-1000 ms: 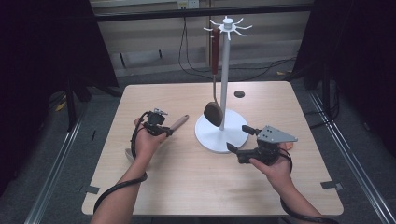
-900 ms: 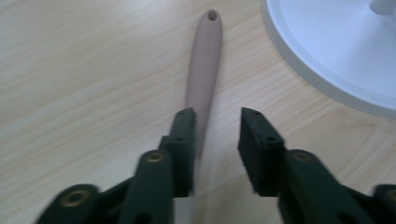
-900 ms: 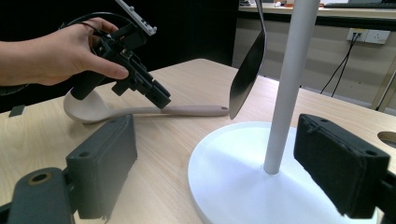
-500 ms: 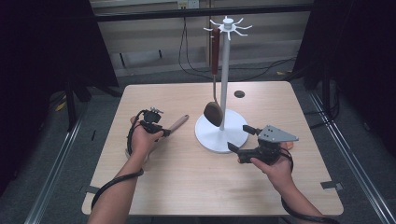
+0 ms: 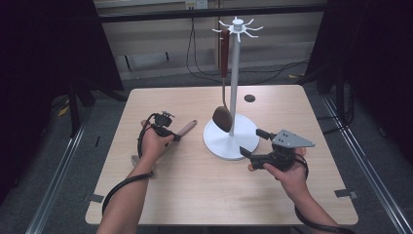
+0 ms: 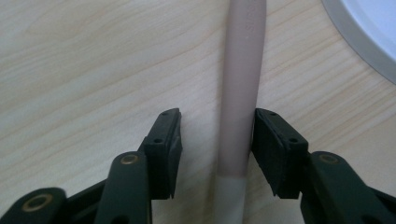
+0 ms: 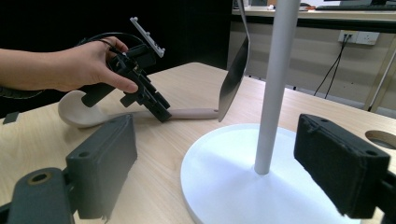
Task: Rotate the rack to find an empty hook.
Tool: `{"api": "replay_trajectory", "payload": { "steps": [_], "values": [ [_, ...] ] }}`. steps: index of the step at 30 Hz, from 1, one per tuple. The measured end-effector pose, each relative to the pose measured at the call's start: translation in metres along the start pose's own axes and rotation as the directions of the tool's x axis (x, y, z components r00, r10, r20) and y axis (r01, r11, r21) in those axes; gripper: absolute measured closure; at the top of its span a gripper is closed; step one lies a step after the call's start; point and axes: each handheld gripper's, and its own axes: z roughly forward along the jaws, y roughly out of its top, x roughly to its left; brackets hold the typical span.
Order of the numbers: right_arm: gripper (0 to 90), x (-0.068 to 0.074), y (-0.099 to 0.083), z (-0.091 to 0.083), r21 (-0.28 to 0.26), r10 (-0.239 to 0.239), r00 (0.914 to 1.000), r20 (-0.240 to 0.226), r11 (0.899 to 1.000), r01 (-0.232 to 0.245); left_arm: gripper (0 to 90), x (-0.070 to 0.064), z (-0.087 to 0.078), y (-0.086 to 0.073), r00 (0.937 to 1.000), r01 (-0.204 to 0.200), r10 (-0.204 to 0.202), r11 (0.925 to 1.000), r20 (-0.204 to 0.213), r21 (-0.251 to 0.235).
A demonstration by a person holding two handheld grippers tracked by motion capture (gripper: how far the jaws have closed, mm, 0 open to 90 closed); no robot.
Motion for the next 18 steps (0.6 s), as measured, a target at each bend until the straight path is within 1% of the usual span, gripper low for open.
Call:
{"api": "replay_trajectory", "payload": {
  "steps": [1, 2, 3, 4, 5, 6, 7, 8, 9, 10, 12, 13, 15, 17, 18],
  "values": [
    [12.4, 0.0, 0.0, 0.0, -0.003, 0.001, 1.0, 0.003, 1.0, -0.001, 55.8, -0.001, 0.0, 0.001, 0.9999, -0.017, 0.017, 0.9998, -0.004, 0.013],
    [12.4, -0.001, 0.0, 0.0, -0.005, 0.003, 1.0, 0.007, 1.0, -0.003, 59.7, -0.003, -0.001, 0.003, 0.9997, -0.025, 0.025, 0.9992, -0.001, 0.032],
    [12.4, -0.001, 0.0, -0.001, -0.009, 0.009, 0.9999, 0.01, 1.0, -0.009, 65.2, -0.004, 0.0, 0.004, 0.9994, -0.033, 0.033, 0.9989, -0.007, 0.032],
    [12.4, -0.001, 0.001, -0.001, -0.012, 0.009, 0.9999, 0.008, 1.0, -0.009, 69.2, -0.004, -0.001, 0.004, 0.9992, -0.041, 0.041, 0.9979, 0.003, 0.051],
    [12.4, -0.001, 0.001, -0.001, -0.012, 0.009, 1.0, 0.005, 1.0, -0.009, 71.9, -0.006, -0.001, 0.005, 0.9994, -0.034, 0.034, 0.9979, 0.0, 0.055],
    [12.4, -0.001, 0.001, -0.001, -0.012, 0.006, 0.9999, 0.009, 1.0, -0.006, 72.4, -0.007, -0.001, 0.005, 0.999, -0.046, 0.046, 0.9974, 0.0, 0.055],
    [12.4, -0.001, 0.001, -0.002, -0.013, 0.005, 0.9999, 0.01, 1.0, -0.004, 72.9, -0.007, -0.002, 0.004, 0.9976, -0.069, 0.07, 0.9958, -0.001, 0.06],
    [12.3, -0.001, 0.001, -0.002, -0.011, 0.007, 0.9999, 0.01, 1.0, -0.007, 73.4, -0.007, -0.004, 0.004, 0.9968, -0.08, 0.079, 0.9942, 0.005, 0.072],
    [12.3, -0.001, 0.001, -0.002, -0.015, 0.003, 0.9999, 0.01, 1.0, -0.003, 73.8, -0.008, -0.005, 0.003, 0.9967, -0.081, 0.08, 0.9938, 0.013, 0.077],
    [12.3, -0.002, 0.001, -0.002, -0.015, 0.01, 0.9999, 0.008, 1.0, -0.01, 74.0, -0.008, -0.007, 0.003, 0.997, -0.077, 0.076, 0.993, 0.015, 0.09],
    [12.3, -0.002, 0.0, -0.002, -0.015, 0.014, 0.9999, 0.008, 1.0, -0.014, 74.2, -0.01, -0.014, 0.002, 0.9961, -0.087, 0.086, 0.9934, 0.023, 0.074],
    [12.3, -0.002, 0.0, -0.002, -0.013, 0.013, 0.9999, 0.01, 1.0, -0.013, 74.2, -0.01, -0.018, 0.003, 0.9958, -0.09, 0.089, 0.9947, 0.02, 0.049],
    [12.3, -0.002, 0.0, -0.001, -0.012, 0.015, 0.9999, 0.007, 1.0, -0.015, 74.2, -0.009, -0.026, 0.003, 0.9955, -0.093, 0.093, 0.9952, 0.018, 0.03],
    [12.3, -0.001, 0.001, -0.001, -0.014, 0.016, 0.9999, 0.005, 1.0, -0.016, 74.2, -0.007, -0.035, 0.003, 0.9976, -0.065, 0.065, 0.9979, 0.026, -0.003],
    [12.3, 0.0, 0.001, 0.0, -0.016, 0.016, 0.9999, 0.006, 1.0, -0.016, 74.2, -0.005, -0.04, 0.003, 0.9963, -0.082, 0.083, 0.9965, 0.025, -0.015]
  ]
}}
